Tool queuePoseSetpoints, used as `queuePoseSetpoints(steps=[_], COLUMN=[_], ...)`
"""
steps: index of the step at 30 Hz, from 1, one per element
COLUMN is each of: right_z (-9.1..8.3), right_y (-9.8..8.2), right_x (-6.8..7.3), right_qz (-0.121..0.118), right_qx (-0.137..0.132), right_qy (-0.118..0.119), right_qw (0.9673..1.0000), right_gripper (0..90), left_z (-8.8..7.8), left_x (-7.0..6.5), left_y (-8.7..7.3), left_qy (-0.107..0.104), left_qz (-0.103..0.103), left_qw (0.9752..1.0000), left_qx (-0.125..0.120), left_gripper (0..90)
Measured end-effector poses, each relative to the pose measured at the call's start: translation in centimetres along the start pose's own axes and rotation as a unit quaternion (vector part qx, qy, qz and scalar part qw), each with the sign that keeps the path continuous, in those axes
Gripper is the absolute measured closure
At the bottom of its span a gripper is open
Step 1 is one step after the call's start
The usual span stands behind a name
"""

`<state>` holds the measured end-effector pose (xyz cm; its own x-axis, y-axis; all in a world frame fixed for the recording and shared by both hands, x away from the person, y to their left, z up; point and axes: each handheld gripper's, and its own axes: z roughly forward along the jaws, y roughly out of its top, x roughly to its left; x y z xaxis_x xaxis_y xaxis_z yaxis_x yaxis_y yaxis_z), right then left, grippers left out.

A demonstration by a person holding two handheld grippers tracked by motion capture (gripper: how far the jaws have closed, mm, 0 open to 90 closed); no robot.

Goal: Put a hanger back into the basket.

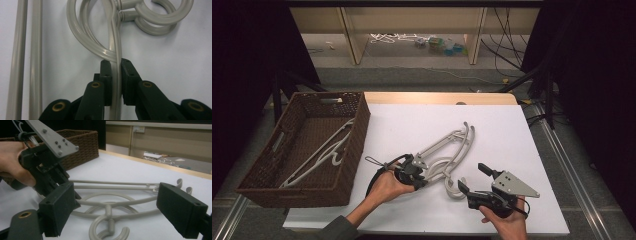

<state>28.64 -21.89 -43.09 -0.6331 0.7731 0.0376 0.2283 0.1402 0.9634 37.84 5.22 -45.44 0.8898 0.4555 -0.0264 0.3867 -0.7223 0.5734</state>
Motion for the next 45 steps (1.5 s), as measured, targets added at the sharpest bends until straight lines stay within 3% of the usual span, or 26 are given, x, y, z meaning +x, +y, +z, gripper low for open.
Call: queuePoseSetpoints(steps=[3,7,10,12,17,19,21,24,27,30,31,36,38,43,45], right_z=[0.1,-0.1,0.0,-0.1,0.1,-0.1,0.1,0.2,0.1,0.2,0.2,0.2,0.2,0.4,0.5], right_y=[0.0,0.0,0.0,0.1,-0.1,0.0,-0.2,-0.1,-0.2,-0.2,-0.2,-0.2,-0.2,-0.3,-0.3], right_x=[0.0,0.0,0.0,0.0,0.0,0.0,0.0,0.1,0.1,0.1,0.1,0.1,0.1,0.2,0.3], right_qz=[0.003,0.001,0.001,-0.001,0.006,0.001,0.001,0.001,0.003,0.004,0.004,0.002,0.001,0.0,0.001], right_qx=[-0.01,-0.005,-0.007,-0.002,-0.013,0.005,-0.002,-0.002,-0.002,-0.004,-0.004,0.0,0.0,0.007,0.003], right_qy=[0.003,0.001,0.001,-0.001,0.006,0.002,0.0,0.002,0.003,0.004,0.004,0.011,0.002,0.004,0.005], right_qw=[0.9999,1.0,1.0,1.0,0.9999,1.0,1.0,1.0,1.0,1.0,1.0,0.9999,1.0,1.0,1.0], right_gripper=[16.4,16.3,16.3,16.3,16.3,16.3,16.1,16.2,16.2,16.1,16.1,16.2,16.1,16.1,16.2], left_z=[-0.5,-1.7,-2.7,-3.1,-4.0,-4.4,-4.8,-5.6,-6.4,-7.9,-7.9,-11.4,-12.5,-14.2,-15.0], left_x=[0.1,0.3,0.7,0.8,1.3,1.5,1.8,2.0,2.1,2.2,2.2,2.2,2.2,2.5,2.8], left_y=[0.0,0.0,0.0,0.0,0.0,-0.1,-0.1,-0.1,-0.1,-0.2,-0.2,-0.5,-0.6,-1.0,-1.1], left_qy=[0.004,0.012,0.015,0.015,0.022,0.024,0.026,0.025,0.023,0.013,0.013,0.01,0.008,0.002,0.003], left_qz=[0.0,-0.015,-0.012,-0.032,-0.042,-0.044,-0.045,-0.062,-0.065,-0.083,-0.083,-0.101,-0.104,-0.109,-0.106], left_qw=[1.0,0.9994,0.9992,0.9976,0.9963,0.9962,0.9957,0.9932,0.9918,0.9881,0.9881,0.9796,0.9779,0.9757,0.9762], left_qx=[-0.004,-0.03,-0.036,-0.06,-0.071,-0.072,-0.076,-0.096,-0.108,-0.128,-0.128,-0.174,-0.181,-0.19,-0.189], left_gripper=[81.1,81.1,81.1,81.1,81.2,81.2,81.2,81.2,81.2,81.2,81.2,81.2,81.2,81.2,81.2])
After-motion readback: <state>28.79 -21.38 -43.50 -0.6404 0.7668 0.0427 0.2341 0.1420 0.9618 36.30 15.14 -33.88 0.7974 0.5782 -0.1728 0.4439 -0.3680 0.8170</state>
